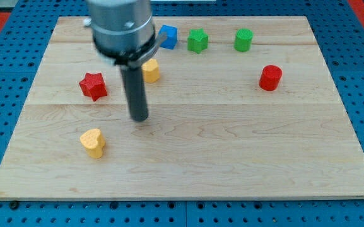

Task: Push red star slightly up

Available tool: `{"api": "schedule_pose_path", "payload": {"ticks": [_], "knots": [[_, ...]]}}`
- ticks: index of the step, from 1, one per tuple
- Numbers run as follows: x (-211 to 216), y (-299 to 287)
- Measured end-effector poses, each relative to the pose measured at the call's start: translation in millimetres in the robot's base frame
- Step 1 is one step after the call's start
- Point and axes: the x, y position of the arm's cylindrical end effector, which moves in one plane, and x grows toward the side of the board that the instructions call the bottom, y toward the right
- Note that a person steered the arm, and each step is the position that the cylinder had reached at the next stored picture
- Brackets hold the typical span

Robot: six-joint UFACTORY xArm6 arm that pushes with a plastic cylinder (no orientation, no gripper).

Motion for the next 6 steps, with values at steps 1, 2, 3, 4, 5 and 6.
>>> {"api": "schedule_pose_path", "payload": {"ticks": [1, 2, 3, 4, 5, 6], "knots": [[-21, -72], [-42, -109], [-42, -88], [-76, -85], [-112, -94], [-109, -96]]}}
